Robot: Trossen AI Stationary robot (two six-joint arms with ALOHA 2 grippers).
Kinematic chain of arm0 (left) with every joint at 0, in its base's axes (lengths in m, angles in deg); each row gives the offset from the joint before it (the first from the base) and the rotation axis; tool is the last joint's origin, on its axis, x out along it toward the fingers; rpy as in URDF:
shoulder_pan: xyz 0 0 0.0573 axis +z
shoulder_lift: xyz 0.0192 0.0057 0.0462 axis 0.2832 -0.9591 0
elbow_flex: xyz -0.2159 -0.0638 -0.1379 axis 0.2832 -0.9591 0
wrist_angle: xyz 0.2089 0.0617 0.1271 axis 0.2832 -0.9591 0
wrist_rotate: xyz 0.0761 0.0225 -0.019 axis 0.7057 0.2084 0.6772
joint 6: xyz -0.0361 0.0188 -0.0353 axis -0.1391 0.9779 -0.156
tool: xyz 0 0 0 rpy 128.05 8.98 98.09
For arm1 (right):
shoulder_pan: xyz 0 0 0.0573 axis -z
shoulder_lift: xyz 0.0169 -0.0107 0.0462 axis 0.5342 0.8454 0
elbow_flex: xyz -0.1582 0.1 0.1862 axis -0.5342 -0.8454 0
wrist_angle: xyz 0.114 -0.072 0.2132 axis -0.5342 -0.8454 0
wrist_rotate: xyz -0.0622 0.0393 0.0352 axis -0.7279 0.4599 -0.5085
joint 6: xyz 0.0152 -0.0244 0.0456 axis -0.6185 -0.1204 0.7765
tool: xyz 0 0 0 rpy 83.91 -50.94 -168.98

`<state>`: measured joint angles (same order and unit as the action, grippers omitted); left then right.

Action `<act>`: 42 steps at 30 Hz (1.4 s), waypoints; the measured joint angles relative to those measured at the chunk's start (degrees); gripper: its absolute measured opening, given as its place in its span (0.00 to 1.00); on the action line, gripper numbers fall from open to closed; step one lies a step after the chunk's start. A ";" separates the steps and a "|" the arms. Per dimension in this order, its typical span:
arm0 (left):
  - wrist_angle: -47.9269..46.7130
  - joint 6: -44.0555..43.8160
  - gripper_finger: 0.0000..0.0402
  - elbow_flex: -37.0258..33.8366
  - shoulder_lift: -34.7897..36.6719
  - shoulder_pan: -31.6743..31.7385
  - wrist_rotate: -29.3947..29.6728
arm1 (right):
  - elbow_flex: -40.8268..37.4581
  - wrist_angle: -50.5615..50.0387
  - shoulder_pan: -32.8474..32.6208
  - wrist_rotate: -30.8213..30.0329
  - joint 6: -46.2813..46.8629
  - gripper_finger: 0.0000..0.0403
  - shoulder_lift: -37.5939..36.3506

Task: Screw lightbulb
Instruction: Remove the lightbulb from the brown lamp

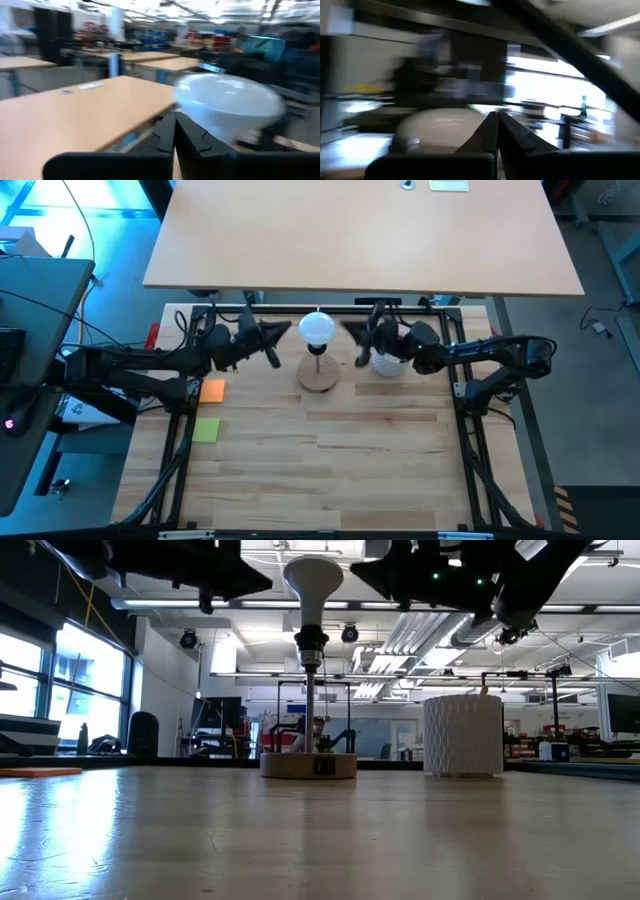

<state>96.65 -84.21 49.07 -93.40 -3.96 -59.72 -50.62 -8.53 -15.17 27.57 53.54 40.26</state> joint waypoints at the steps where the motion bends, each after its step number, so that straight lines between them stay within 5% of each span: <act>1: 0.26 0.66 0.00 -0.01 0.00 0.71 0.43 | 0.00 -0.12 -0.48 3.64 -0.03 0.00 0.00; 4: 1.47 0.95 0.00 -0.02 -0.15 3.11 -3.56 | 0.00 -0.21 -2.17 8.43 -0.38 0.00 0.18; 10: 5.70 -3.33 0.00 -0.04 -2.38 5.24 -16.84 | 0.00 -3.43 -2.64 1.79 -2.12 0.00 0.42; 17: 6.87 -7.44 0.00 -0.04 -2.94 2.26 -22.26 | 0.00 -4.36 0.61 -1.74 1.51 0.00 0.44; 22: 4.58 -5.40 0.00 -0.04 -0.29 0.51 -19.21 | 0.00 -3.82 1.89 -10.76 1.39 0.00 -0.20; 24: 1.07 -3.67 0.00 -0.04 1.19 0.84 -14.74 | 0.00 -3.84 2.00 -8.40 1.35 0.00 -1.25; 28: -1.53 0.04 0.00 -0.04 2.28 3.08 -5.73 | 0.00 -5.30 1.21 8.82 1.53 0.00 -2.38; 31: 0.85 0.72 0.00 -0.07 1.52 6.07 -7.16 | 0.00 -5.18 -0.11 16.72 0.80 0.00 -2.13; 37: 3.73 -5.62 0.00 -0.09 -1.13 9.75 -21.47 | 1.66 -5.64 -1.01 9.98 0.38 0.00 1.24; 42: 4.79 -8.01 0.00 -0.08 -0.91 8.38 -25.09 | 5.68 -6.99 0.15 2.95 1.47 0.00 4.83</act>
<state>101.44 -92.22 48.99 -94.31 4.41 -84.81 -44.95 -15.51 -15.02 30.52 55.01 45.09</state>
